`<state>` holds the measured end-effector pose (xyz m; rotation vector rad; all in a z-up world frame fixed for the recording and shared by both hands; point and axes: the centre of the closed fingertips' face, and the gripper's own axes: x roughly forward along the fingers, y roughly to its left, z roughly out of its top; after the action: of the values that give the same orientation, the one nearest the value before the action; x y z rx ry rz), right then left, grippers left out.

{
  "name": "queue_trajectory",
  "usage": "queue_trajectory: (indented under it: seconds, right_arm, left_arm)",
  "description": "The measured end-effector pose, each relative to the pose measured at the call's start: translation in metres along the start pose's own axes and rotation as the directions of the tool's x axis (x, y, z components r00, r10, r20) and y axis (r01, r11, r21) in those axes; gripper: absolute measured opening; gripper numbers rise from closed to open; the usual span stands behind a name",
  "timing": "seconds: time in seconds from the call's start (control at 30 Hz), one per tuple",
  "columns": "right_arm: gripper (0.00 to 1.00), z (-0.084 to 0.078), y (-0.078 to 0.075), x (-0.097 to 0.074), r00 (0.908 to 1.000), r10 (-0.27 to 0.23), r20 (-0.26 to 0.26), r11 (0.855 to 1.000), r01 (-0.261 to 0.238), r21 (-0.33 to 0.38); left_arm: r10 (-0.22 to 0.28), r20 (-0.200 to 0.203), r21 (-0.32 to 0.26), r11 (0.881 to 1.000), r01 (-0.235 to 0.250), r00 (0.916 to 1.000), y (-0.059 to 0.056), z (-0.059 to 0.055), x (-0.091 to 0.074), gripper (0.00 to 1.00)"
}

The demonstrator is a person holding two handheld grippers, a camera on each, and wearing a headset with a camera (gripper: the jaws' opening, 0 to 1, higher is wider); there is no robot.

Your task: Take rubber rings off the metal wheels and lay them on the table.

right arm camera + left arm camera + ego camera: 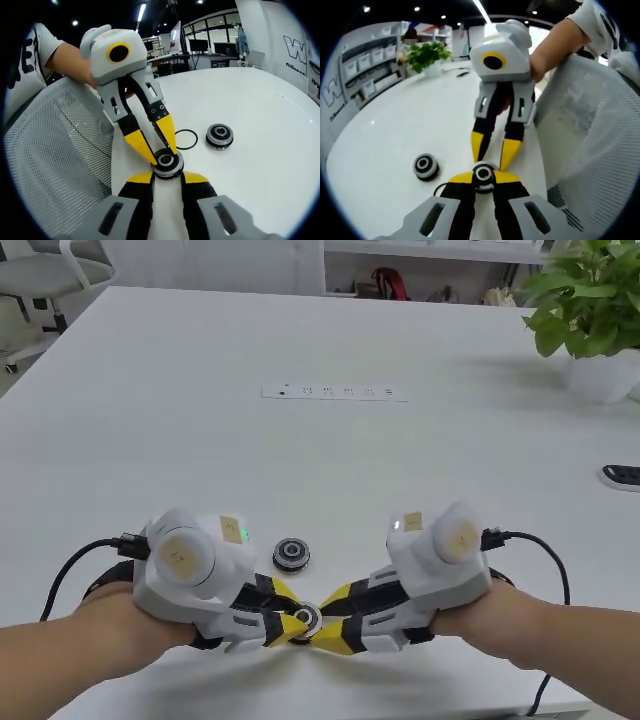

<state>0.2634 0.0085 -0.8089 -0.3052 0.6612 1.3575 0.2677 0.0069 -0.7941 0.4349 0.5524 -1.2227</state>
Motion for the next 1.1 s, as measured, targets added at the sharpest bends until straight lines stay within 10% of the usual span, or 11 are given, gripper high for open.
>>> queue_trajectory:
  seconds: [1.1]
  right_arm:
    - [0.06,-0.0039,-0.0009,-0.0032,0.9999,0.013,-0.004,0.999,-0.013,0.044]
  left_arm:
    - [0.011,-0.007,0.014,1.0,-0.011,0.9999,-0.0008,-0.0004,-0.0003,0.13]
